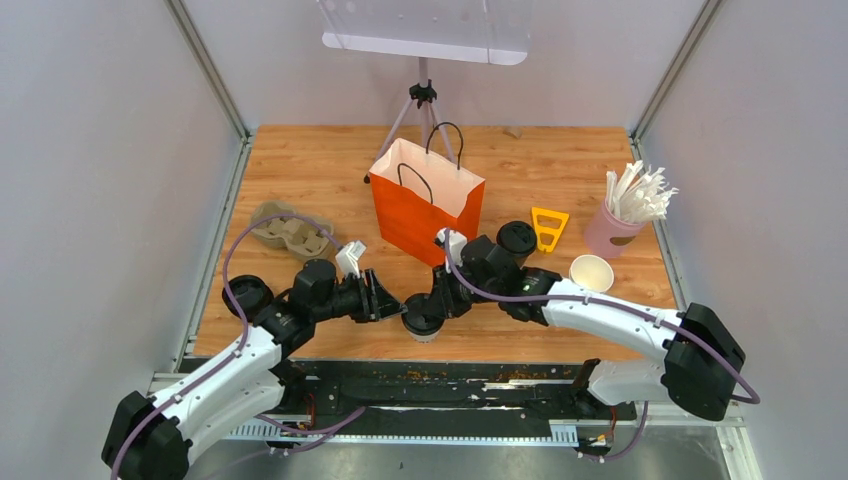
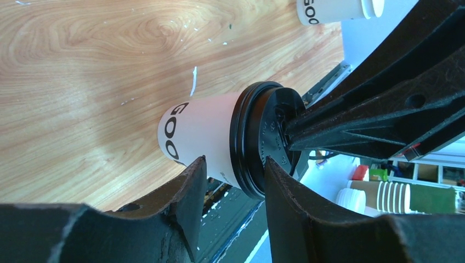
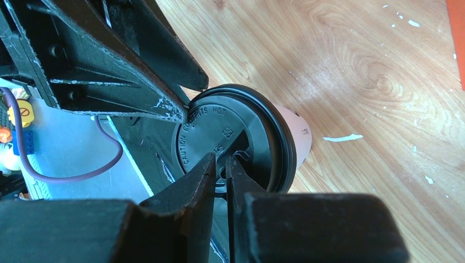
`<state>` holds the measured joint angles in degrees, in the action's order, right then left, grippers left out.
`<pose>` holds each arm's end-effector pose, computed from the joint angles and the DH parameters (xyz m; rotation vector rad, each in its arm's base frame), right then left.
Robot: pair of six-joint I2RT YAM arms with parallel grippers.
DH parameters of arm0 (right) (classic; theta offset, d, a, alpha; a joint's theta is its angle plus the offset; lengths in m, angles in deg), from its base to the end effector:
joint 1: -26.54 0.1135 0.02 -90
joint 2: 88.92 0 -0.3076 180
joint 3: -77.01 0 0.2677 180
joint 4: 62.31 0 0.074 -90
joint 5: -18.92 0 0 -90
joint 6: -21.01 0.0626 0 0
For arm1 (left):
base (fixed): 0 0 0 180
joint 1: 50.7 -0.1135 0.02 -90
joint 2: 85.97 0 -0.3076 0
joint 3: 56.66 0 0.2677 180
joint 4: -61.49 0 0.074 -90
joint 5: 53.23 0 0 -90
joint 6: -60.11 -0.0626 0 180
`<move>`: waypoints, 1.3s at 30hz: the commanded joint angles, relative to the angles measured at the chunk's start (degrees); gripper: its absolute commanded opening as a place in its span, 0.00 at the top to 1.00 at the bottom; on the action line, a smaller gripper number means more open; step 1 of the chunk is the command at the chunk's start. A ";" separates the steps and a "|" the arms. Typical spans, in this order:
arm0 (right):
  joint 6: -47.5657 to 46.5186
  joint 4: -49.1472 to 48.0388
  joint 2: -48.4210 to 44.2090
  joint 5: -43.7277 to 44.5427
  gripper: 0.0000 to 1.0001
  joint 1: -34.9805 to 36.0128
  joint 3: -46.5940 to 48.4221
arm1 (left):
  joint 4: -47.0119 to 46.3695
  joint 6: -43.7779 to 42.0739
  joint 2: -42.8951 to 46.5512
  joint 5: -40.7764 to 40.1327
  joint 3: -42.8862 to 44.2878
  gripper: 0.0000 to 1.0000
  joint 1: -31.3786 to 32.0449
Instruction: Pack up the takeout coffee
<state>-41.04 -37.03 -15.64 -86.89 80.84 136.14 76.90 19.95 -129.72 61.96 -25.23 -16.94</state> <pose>0.1582 0.2493 0.2574 -0.7164 2.3538 1.0195 0.1307 -0.1194 0.2083 -0.0141 2.2929 -1.2934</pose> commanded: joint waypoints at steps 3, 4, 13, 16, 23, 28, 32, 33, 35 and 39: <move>0.29 1.08 -1.00 1.53 0.85 0.01 -4.49 | 15.77 -6.46 -3.77 -7.79 2.78 0.52 0.06; 0.34 0.85 -1.10 1.63 0.85 0.01 -4.92 | 15.88 -6.37 -4.18 -7.85 2.81 0.52 0.11; 0.66 0.31 -2.24 2.21 0.85 0.01 -7.61 | 17.15 -5.98 -6.52 -8.56 0.37 0.57 1.06; 0.78 0.21 -2.43 2.13 0.85 0.01 -8.02 | 15.30 -5.03 -5.51 -6.74 -0.36 0.57 1.31; 0.06 2.21 -3.00 0.42 0.84 -0.08 -2.42 | 6.92 3.64 1.74 -0.49 -1.12 0.56 1.35; -0.32 2.80 -2.23 -0.46 0.83 -0.08 1.46 | 6.19 8.26 5.70 1.39 -1.28 0.49 1.42; 0.60 1.54 -0.64 -1.67 0.83 -0.08 1.27 | 6.91 11.22 8.75 1.71 -2.55 0.34 1.68; 0.80 1.10 -0.45 -2.02 0.83 -0.08 1.10 | 6.97 12.42 9.52 1.85 -3.21 0.32 1.68; 1.43 0.24 -0.19 -2.53 0.83 -0.02 0.79 | 6.44 15.07 11.14 2.20 -4.68 0.27 1.80; 1.92 -0.37 -0.06 -2.81 0.83 0.01 0.50 | 0.40 20.83 14.43 3.05 -7.93 0.25 2.33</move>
<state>-39.82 -37.03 -16.56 -88.68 80.84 135.79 82.82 33.90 -117.89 63.38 -30.78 -15.30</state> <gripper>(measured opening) 0.168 0.744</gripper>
